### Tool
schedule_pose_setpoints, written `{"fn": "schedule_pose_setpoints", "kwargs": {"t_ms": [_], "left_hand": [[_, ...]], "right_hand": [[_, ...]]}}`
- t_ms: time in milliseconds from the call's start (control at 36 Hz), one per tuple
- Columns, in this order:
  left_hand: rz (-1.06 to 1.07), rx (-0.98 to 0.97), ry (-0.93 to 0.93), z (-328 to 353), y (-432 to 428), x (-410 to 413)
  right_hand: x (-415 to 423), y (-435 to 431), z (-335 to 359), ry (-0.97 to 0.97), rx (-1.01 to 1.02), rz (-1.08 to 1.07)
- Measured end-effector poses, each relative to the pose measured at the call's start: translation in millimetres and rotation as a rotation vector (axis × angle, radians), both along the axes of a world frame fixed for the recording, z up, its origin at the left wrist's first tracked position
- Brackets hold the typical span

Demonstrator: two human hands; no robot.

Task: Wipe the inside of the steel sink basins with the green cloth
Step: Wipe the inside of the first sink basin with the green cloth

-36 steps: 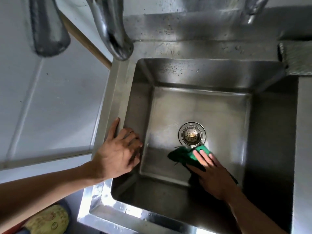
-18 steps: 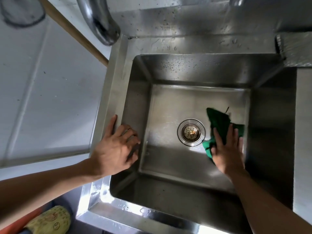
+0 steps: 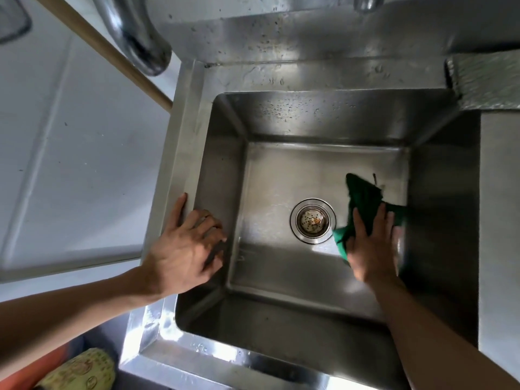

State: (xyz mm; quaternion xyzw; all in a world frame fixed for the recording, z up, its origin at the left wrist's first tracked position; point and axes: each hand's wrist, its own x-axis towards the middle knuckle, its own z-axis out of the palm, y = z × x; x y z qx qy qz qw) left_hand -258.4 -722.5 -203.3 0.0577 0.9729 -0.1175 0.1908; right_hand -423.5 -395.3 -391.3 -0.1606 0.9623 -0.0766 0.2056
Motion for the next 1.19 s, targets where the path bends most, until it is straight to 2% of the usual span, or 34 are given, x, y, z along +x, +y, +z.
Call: {"fn": "schedule_pose_setpoints", "kwargs": {"t_ms": [111, 250, 417, 750, 833, 1028, 1194], "left_hand": [[0.002, -0.004, -0.014, 0, 1, -1], [0.001, -0.019, -0.028, 0, 1, -2], [-0.014, -0.019, 0.002, -1, 1, -1], [-0.003, -0.022, -0.031, 3, 2, -2], [-0.001, -0.026, -0.035, 4, 1, -2], [0.005, -0.021, -0.03, 3, 1, -1], [-0.002, -0.033, -0.038, 2, 2, 0]], "right_hand": [[44, 23, 4, -0.043, -0.041, 0.209], [35, 33, 1, -0.028, -0.046, 0.282], [-6, 16, 1, 0.032, -0.029, 0.054], [12, 34, 4, 0.054, -0.144, 0.131], [2, 36, 4, 0.067, -0.111, 0.181], [-20, 5, 1, 0.164, -0.076, -0.066], [-56, -26, -5, 0.199, -0.118, -0.115]]}}
